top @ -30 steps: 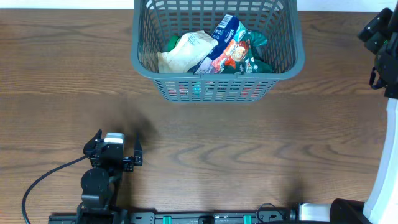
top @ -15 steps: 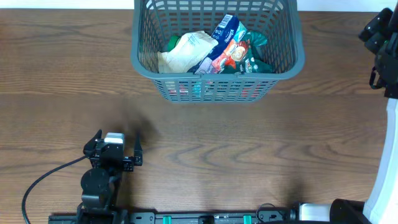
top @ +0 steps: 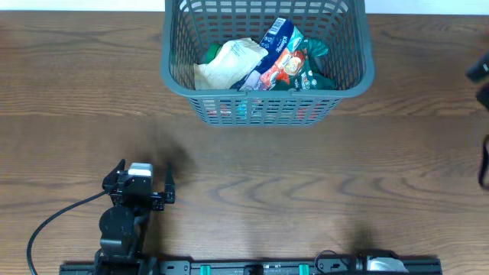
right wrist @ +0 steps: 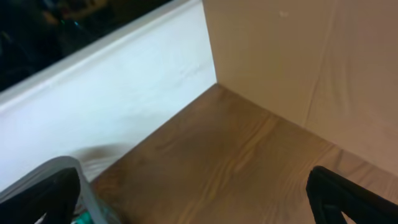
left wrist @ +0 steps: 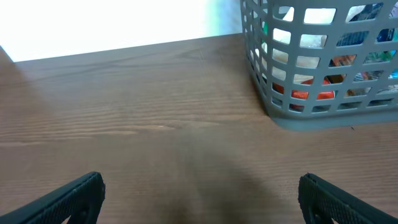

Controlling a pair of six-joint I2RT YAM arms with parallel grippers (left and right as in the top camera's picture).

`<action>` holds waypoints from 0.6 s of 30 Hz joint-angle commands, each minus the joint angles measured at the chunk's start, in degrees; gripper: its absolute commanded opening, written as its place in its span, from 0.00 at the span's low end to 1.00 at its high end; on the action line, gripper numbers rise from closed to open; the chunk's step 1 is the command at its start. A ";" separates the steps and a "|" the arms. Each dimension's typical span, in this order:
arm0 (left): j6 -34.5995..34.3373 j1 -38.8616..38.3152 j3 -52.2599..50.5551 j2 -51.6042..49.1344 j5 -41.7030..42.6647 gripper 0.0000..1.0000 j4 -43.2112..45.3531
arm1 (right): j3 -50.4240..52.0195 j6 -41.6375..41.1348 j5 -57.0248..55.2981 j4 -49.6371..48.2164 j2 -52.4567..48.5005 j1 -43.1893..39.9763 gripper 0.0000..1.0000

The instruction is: Pack container

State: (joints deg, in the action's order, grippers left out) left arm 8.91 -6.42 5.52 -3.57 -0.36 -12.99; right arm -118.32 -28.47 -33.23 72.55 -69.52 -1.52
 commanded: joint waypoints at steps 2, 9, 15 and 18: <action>0.50 0.35 -1.51 0.39 -0.09 0.99 -0.11 | 3.32 1.75 1.22 0.17 3.67 0.50 0.99; 0.50 0.35 -1.51 0.39 -0.09 0.99 -0.11 | 24.57 13.29 7.91 -12.59 16.55 0.50 0.99; 0.50 0.35 -1.51 0.39 -0.09 0.99 -0.11 | 47.56 23.37 19.10 -28.09 28.46 0.50 0.99; 0.50 0.35 -1.51 0.39 -0.09 0.98 -0.11 | 57.11 24.28 24.04 -31.52 33.38 0.50 0.99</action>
State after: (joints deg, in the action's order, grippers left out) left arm 9.04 -6.42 5.41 -3.57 -0.38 -12.75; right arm -68.62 -9.37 -17.30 42.72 -39.94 -1.41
